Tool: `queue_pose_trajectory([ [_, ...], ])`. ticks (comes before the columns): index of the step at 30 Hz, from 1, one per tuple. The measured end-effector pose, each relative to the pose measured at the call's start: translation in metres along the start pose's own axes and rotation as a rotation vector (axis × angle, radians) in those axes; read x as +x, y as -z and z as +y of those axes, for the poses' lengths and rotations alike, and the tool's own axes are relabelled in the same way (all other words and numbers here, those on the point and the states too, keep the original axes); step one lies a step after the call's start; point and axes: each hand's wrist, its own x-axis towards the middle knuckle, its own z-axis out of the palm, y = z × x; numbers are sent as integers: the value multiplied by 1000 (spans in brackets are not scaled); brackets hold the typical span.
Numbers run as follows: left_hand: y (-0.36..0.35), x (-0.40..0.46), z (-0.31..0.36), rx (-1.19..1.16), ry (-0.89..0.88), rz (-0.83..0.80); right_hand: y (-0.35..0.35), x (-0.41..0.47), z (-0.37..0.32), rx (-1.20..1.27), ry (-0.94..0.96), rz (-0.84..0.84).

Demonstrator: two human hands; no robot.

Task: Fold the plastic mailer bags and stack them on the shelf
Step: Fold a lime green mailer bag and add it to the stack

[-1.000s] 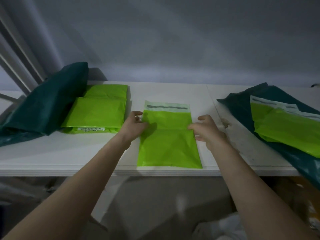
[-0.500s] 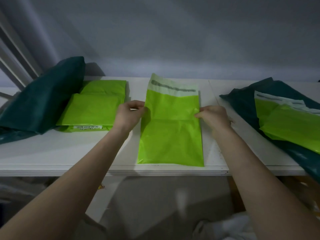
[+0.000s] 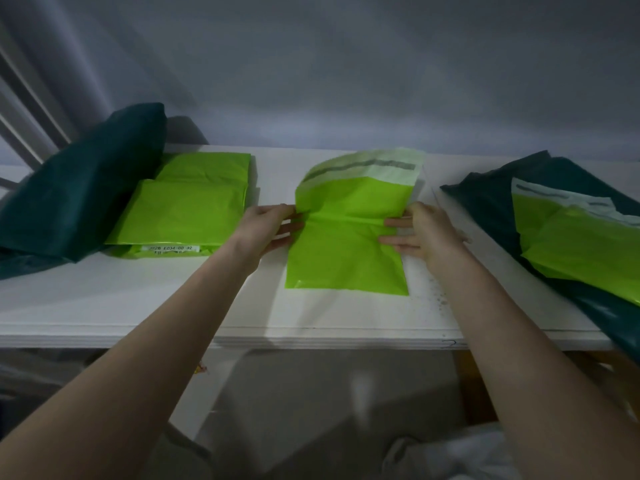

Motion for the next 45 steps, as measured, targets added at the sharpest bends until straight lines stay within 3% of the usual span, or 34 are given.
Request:
queue_pose_trajectory([
  [7, 2, 4, -4, 23, 55, -26, 9, -2, 0, 195, -148, -31],
  [14, 2, 2, -8, 236, -14, -66, 10, 1, 1, 69, -98, -41],
  [20, 6, 2, -15, 539, -167, -36, 10, -9, 3, -141, -133, -193],
  [27, 1, 5, -26, 778, -308, 38, 10, -3, 14, -360, 65, -100],
  [33, -5, -1, -28, 927, -365, 66, 10, 3, 25, -537, 207, -128],
  [45, -6, -5, -31, 1121, -382, -11, 9, 0, 27, -527, 189, -182],
])
